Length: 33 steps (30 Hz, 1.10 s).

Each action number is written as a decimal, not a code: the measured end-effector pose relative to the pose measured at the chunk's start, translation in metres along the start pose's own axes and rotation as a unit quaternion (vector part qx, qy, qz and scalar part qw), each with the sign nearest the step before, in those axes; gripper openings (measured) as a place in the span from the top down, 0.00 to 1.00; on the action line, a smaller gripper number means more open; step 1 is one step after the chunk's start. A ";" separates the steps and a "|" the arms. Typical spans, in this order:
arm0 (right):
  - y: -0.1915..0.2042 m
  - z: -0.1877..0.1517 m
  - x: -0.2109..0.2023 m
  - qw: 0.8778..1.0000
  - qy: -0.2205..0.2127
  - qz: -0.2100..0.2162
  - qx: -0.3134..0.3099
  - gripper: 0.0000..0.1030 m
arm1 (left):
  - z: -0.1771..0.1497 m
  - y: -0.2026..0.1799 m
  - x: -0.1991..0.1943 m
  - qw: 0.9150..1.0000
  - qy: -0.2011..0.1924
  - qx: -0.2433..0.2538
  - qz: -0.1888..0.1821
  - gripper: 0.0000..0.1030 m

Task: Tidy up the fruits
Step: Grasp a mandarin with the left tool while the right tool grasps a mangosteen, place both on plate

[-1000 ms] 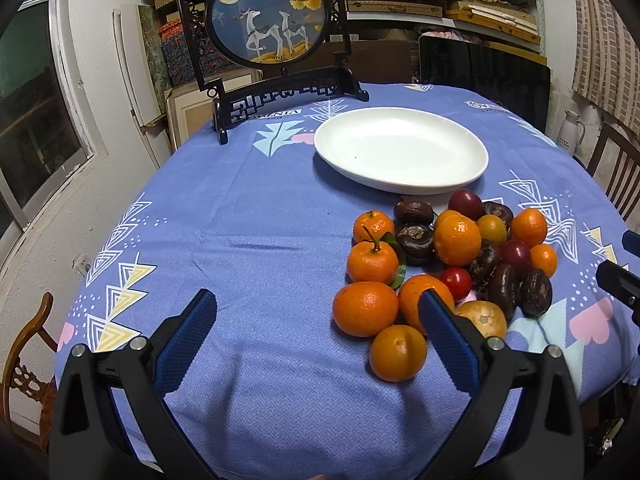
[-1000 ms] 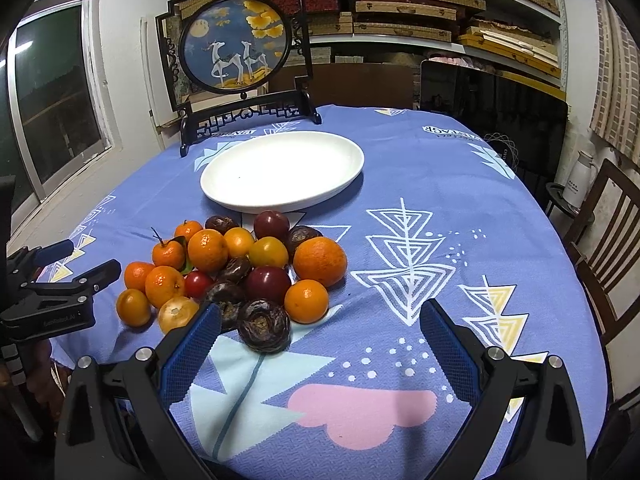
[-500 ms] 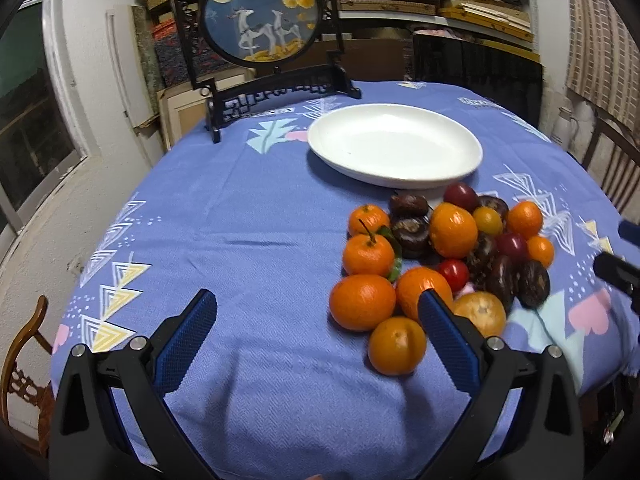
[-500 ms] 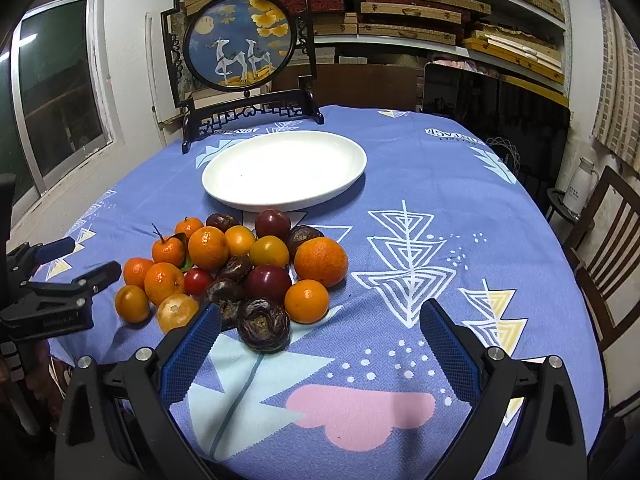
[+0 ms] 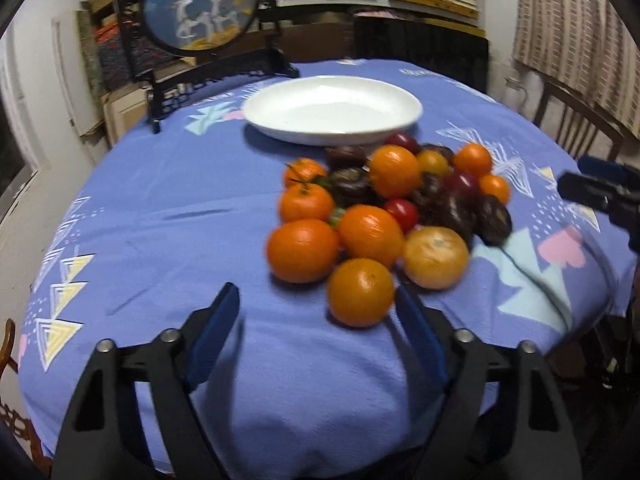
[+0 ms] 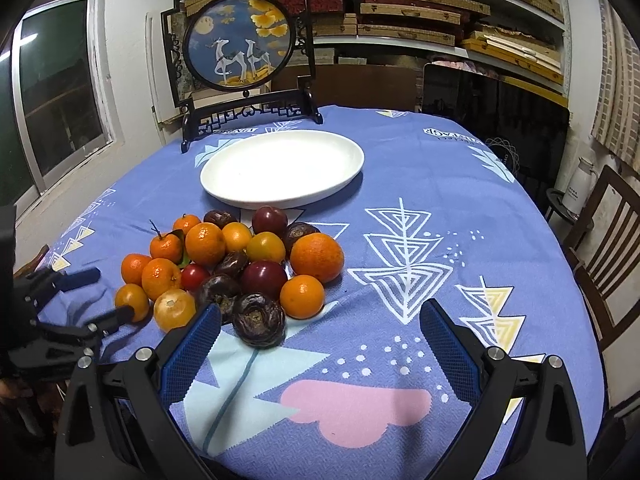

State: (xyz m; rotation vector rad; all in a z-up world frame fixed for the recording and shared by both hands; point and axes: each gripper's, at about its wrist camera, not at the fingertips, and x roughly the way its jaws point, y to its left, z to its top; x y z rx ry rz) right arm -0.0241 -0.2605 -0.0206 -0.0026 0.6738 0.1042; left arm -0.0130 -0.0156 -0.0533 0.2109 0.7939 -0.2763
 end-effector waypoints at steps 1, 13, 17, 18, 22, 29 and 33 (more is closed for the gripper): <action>-0.001 0.000 0.001 1.000 0.002 0.000 0.002 0.03 | -0.001 -0.004 0.004 1.000 0.005 0.001 -0.007 0.43; 0.001 -0.012 0.018 0.999 0.027 0.038 -0.017 0.06 | 0.000 -0.006 -0.012 0.999 -0.029 -0.010 -0.032 0.65; 0.017 -0.014 0.027 0.997 0.033 0.048 -0.055 0.19 | 0.002 0.003 -0.018 0.999 -0.033 -0.020 -0.020 0.65; 0.021 -0.015 0.029 0.996 0.034 0.047 -0.062 0.19 | 0.002 0.005 -0.017 0.999 -0.030 -0.022 -0.019 0.65; 0.033 -0.014 0.047 0.994 0.063 0.056 -0.075 0.28 | 0.000 0.009 -0.012 0.999 -0.016 -0.029 -0.020 0.65; 0.032 -0.010 0.063 0.994 0.072 0.071 -0.045 0.58 | -0.004 0.014 -0.012 0.999 -0.018 -0.034 -0.019 0.65; 0.028 -0.011 0.061 0.993 0.080 0.080 -0.043 0.61 | -0.003 0.015 -0.014 0.999 -0.025 -0.037 -0.020 0.65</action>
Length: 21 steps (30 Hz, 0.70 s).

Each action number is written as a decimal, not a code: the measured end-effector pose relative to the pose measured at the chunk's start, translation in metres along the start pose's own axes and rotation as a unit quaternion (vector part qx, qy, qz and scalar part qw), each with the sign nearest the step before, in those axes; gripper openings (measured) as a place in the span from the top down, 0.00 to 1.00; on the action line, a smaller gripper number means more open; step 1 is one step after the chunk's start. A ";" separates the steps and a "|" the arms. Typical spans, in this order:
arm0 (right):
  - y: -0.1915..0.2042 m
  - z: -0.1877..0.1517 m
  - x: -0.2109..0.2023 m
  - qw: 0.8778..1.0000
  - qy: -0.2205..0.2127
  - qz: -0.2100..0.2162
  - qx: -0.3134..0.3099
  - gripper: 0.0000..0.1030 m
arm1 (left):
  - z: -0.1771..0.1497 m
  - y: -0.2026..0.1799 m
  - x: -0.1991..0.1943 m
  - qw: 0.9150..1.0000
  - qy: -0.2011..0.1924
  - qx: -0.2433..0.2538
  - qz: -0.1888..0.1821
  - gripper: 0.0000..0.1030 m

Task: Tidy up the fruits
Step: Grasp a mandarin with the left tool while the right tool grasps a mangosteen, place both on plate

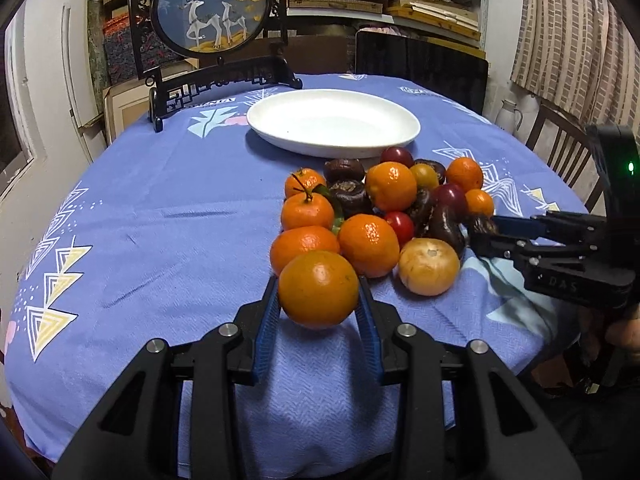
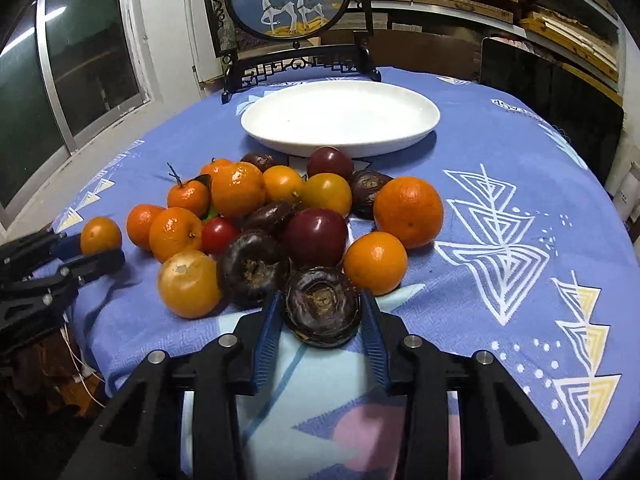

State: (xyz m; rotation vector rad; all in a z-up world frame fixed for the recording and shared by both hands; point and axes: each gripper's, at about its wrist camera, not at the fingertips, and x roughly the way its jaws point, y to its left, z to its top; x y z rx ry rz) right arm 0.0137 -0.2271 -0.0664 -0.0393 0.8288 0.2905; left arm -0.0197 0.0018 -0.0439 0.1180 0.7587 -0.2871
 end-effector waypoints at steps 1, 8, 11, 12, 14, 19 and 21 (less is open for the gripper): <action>0.000 0.000 0.000 1.000 0.000 0.000 0.000 0.61 | 0.000 0.000 0.000 1.000 0.000 0.000 0.000 0.65; -0.006 -0.001 0.006 0.999 0.020 0.027 0.028 0.52 | 0.000 -0.004 0.004 1.000 0.004 0.006 -0.005 0.65; -0.005 0.000 0.007 0.999 0.011 0.033 0.028 0.60 | 0.000 -0.002 0.005 1.000 0.006 0.004 -0.004 0.65; -0.005 -0.001 0.008 0.999 0.012 0.035 0.027 0.61 | 0.000 -0.002 0.005 1.000 0.006 0.003 -0.003 0.65; -0.008 0.000 0.005 0.998 0.014 0.046 0.035 0.61 | 0.001 0.000 0.005 1.000 0.005 0.001 -0.003 0.65; -0.013 0.015 -0.035 0.995 -0.026 0.092 0.039 0.61 | 0.016 0.004 -0.003 1.000 -0.009 -0.003 -0.012 0.65; -0.019 0.034 -0.053 0.994 -0.044 0.097 0.035 0.61 | 0.031 0.005 -0.008 1.000 -0.020 0.001 -0.018 0.65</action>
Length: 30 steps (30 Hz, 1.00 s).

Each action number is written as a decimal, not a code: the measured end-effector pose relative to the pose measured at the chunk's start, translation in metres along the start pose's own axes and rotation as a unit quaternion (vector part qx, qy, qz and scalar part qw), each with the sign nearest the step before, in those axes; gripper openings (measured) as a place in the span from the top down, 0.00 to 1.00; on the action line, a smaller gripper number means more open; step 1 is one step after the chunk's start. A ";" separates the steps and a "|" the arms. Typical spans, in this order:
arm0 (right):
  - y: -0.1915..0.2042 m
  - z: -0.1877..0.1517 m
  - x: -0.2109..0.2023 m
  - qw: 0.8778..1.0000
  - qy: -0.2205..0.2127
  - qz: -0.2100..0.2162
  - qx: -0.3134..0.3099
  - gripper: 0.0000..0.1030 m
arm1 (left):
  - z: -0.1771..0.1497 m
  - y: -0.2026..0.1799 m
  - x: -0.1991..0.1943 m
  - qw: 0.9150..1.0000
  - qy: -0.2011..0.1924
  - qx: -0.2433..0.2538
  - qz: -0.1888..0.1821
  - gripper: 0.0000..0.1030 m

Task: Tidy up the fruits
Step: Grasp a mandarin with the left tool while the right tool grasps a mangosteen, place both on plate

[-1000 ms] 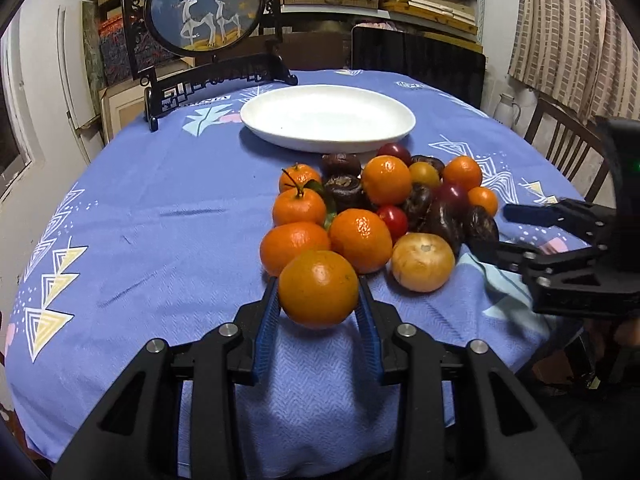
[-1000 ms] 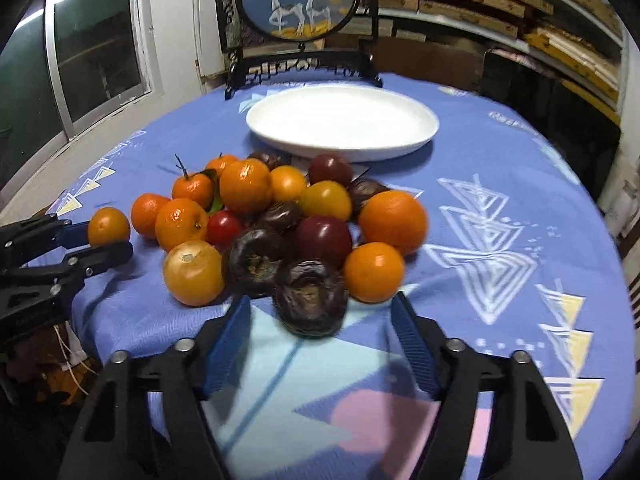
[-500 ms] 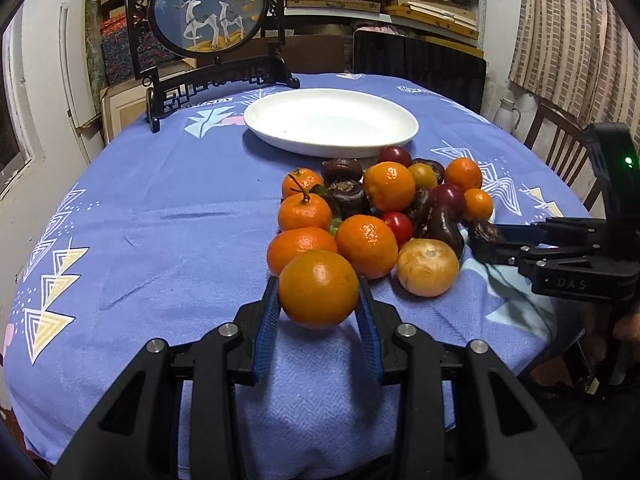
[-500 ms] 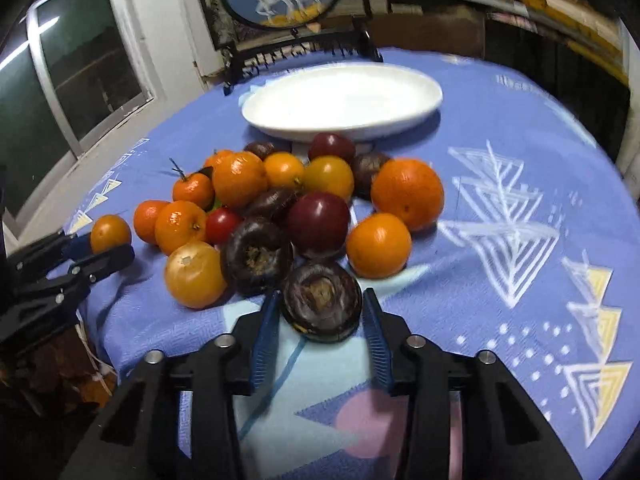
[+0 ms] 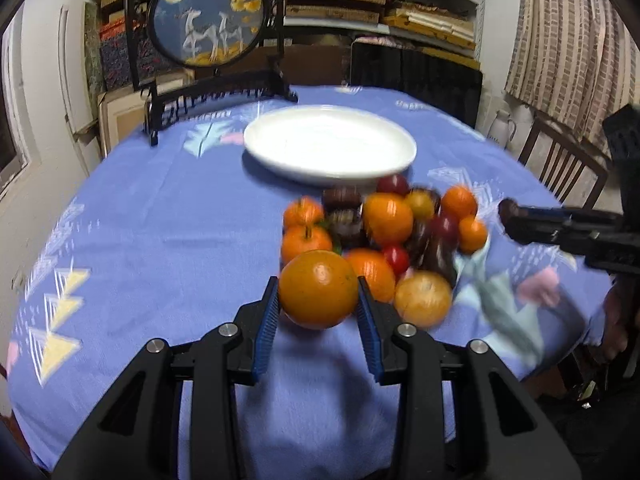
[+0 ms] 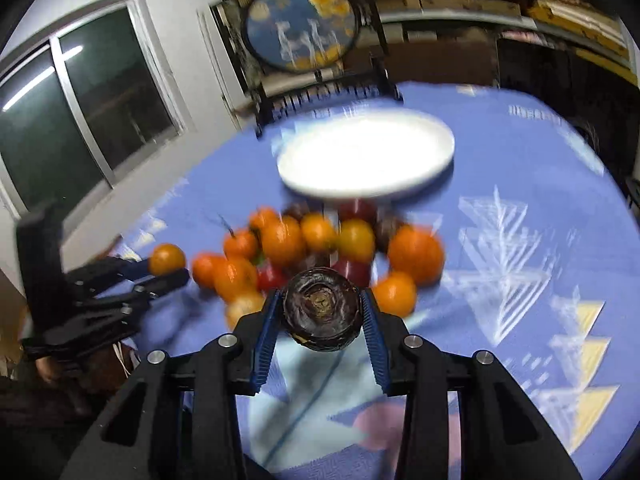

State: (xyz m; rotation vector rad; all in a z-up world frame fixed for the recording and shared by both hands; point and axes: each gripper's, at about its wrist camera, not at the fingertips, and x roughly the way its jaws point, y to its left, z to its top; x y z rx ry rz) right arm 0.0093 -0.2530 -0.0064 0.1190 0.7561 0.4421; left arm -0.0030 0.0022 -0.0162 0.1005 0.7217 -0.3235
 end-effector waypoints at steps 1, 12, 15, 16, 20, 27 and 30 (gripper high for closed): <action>-0.002 0.011 -0.005 1.000 -0.007 0.000 -0.002 0.61 | 0.010 0.000 -0.001 1.000 -0.006 0.004 -0.001 0.65; -0.059 0.128 0.090 0.998 0.042 0.004 0.036 0.60 | 0.124 0.011 0.116 0.998 0.052 0.017 -0.013 0.65; -0.076 0.145 0.137 0.996 0.066 -0.007 0.052 0.60 | 0.146 0.018 0.161 0.996 0.085 0.006 -0.022 0.65; -0.079 0.151 0.147 0.996 0.067 -0.011 0.054 0.60 | 0.153 0.022 0.175 0.995 0.095 0.000 -0.028 0.65; -0.091 0.182 0.176 0.997 0.042 -0.019 0.067 0.38 | 0.180 0.037 0.220 0.993 0.115 -0.025 -0.031 0.56; -0.082 0.159 0.133 0.998 0.008 -0.039 0.052 0.27 | 0.172 0.054 0.155 0.997 0.049 -0.048 -0.038 0.32; -0.079 0.136 0.108 0.998 0.005 -0.045 0.044 0.27 | 0.145 0.052 0.119 0.998 0.043 -0.023 -0.042 0.30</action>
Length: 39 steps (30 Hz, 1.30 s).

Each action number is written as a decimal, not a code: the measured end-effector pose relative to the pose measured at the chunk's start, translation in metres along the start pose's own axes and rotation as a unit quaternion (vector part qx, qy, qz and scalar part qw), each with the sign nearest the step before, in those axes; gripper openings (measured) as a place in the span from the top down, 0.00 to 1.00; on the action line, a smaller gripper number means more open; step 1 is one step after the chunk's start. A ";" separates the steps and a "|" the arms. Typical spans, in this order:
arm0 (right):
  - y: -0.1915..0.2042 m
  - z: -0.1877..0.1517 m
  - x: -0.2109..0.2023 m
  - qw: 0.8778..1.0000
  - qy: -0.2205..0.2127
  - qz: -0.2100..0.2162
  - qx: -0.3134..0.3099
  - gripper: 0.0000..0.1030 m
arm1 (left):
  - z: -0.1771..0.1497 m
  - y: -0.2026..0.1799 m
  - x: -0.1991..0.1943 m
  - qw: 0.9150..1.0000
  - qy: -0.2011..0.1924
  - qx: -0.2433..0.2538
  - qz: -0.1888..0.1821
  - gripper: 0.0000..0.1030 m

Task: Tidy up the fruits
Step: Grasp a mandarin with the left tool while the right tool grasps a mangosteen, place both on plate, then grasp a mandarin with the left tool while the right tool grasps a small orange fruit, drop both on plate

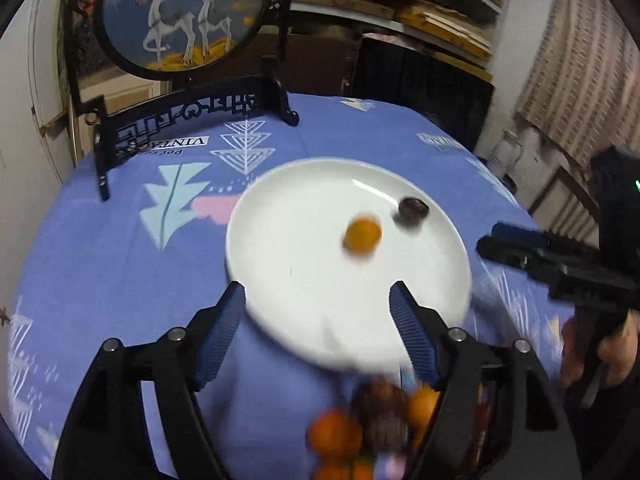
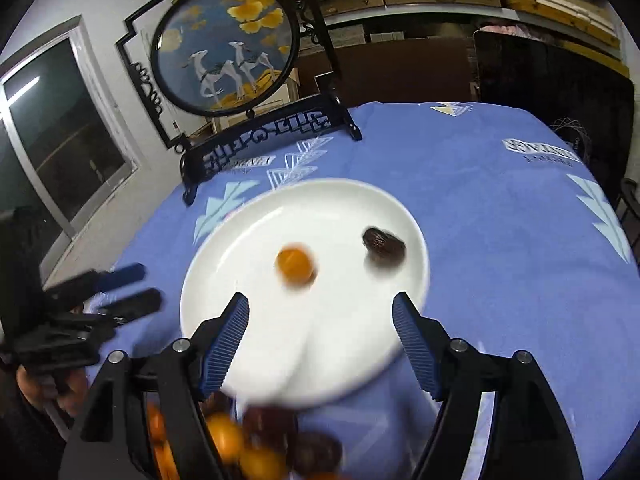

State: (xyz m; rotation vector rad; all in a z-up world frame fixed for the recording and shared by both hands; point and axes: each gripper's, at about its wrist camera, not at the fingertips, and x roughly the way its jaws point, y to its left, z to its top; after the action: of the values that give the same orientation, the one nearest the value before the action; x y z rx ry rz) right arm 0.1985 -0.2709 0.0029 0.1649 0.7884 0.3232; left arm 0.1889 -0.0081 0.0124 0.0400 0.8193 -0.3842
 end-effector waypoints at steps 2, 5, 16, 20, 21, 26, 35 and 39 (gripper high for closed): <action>-0.003 -0.021 -0.020 1.000 -0.003 -0.004 -0.004 0.27 | -0.030 -0.004 -0.021 1.000 0.001 0.022 -0.002 0.30; -0.009 -0.052 -0.048 1.000 -0.014 -0.019 -0.002 0.27 | -0.074 -0.008 -0.044 0.999 0.008 0.037 -0.009 0.30; -0.014 -0.121 -0.081 0.999 -0.010 -0.012 0.030 0.26 | -0.162 -0.023 -0.059 0.996 0.035 0.080 -0.018 0.54; -0.003 -0.131 -0.081 1.000 0.004 -0.009 0.012 0.26 | -0.164 -0.017 -0.041 0.997 0.044 0.056 -0.016 0.54; 0.000 -0.135 -0.080 1.000 0.011 -0.009 0.004 0.26 | -0.163 -0.014 -0.037 0.998 0.049 0.044 -0.022 0.54; 0.015 -0.150 -0.076 0.999 0.034 -0.012 -0.032 0.26 | -0.162 -0.015 -0.055 0.999 0.012 0.024 -0.027 0.59; 0.036 -0.154 -0.042 0.994 0.066 -0.025 -0.082 0.58 | -0.156 -0.032 -0.094 0.997 -0.036 0.043 -0.047 0.59; 0.034 -0.152 -0.039 0.995 0.061 -0.016 -0.078 0.58 | -0.160 -0.026 -0.085 0.998 -0.023 0.033 -0.037 0.59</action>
State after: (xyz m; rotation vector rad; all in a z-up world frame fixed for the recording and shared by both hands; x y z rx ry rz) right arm 0.0561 -0.2489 -0.0679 -0.0144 0.8819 0.3664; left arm 0.0149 0.0239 -0.0332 0.0612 0.7639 -0.4809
